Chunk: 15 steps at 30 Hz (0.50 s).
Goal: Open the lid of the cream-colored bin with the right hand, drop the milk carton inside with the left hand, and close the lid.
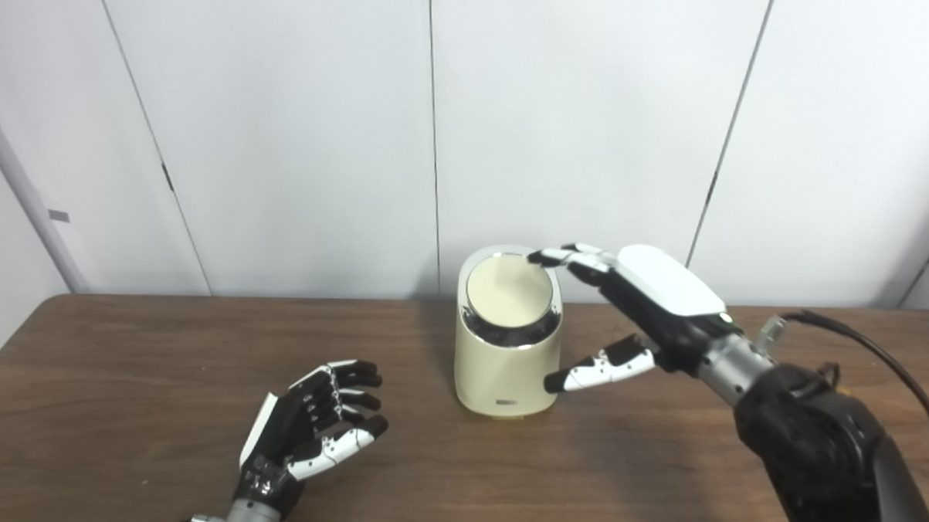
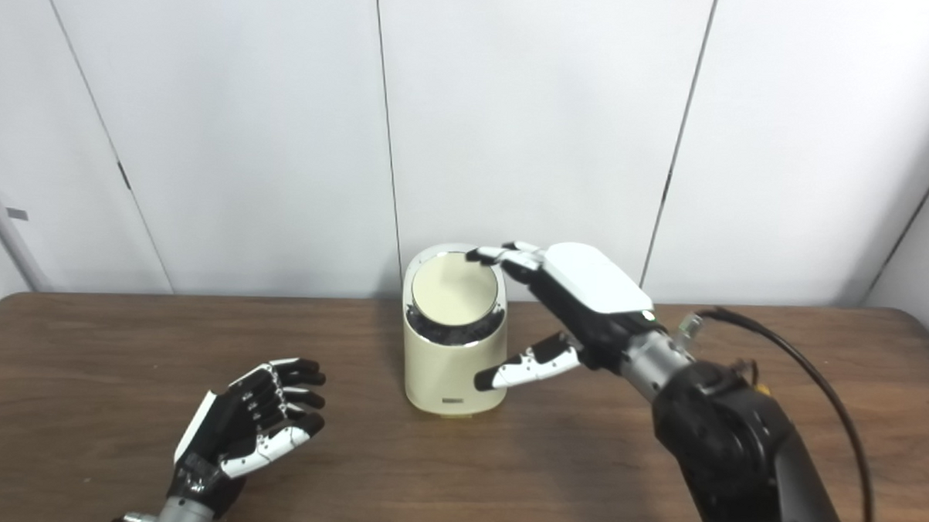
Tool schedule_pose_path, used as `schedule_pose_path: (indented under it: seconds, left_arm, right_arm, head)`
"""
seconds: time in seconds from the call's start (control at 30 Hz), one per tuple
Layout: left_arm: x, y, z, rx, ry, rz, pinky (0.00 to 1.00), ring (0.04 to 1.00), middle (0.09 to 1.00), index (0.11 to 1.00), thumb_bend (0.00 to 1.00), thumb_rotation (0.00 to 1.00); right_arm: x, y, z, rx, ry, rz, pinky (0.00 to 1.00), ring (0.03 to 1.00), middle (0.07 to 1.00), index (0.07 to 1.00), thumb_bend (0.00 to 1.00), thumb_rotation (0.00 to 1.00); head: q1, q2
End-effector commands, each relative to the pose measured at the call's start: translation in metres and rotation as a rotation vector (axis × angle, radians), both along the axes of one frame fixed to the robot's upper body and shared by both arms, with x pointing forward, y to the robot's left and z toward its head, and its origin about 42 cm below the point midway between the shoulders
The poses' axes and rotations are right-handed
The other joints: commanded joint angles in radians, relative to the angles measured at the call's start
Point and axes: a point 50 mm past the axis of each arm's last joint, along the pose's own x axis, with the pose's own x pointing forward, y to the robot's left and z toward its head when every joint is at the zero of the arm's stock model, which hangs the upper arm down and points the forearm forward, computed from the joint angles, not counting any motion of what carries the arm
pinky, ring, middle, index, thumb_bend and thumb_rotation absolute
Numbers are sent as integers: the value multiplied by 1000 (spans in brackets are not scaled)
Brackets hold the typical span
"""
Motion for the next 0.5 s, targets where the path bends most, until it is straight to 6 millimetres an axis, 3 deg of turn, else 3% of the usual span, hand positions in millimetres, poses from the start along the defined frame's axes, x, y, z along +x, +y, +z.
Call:
schedule_pose_path:
  seconds: [0.0, 0.1, 0.2, 0.37, 0.47]
  left_arm:
    - [5, 1, 16, 6, -61, -7, 470, 607, 686, 704, 729, 189]
    - [5, 2, 17, 7, -64, -17, 471, 610, 688, 708, 724, 186]
    - [5, 2, 17, 5, -68, -22, 474, 608, 687, 709, 719, 169]
    - [5, 0, 16, -1, -69, -25, 477, 607, 687, 712, 710, 143]
    - [5, 2, 16, -1, -74, -27, 478, 610, 689, 714, 714, 151]
  right_arm:
    - [-4, -9, 11, 104, -42, -23, 754, 891, 918, 912, 674, 292]
    - [-5, -22, -4, 206, 15, -67, 779, 885, 918, 916, 694, 252]
    - [-9, -33, -21, 276, 62, -111, 741, 863, 902, 900, 725, 239]
    - [-14, -50, -54, 528, 199, -82, 770, 890, 912, 917, 749, 183]
    - [-15, -55, -72, 592, 206, -84, 780, 893, 905, 914, 753, 175]
  head:
    - [1, 1]
    - [-2, -1]
    - [-7, -2]
    - [-9, -2]
    - [-13, -5]
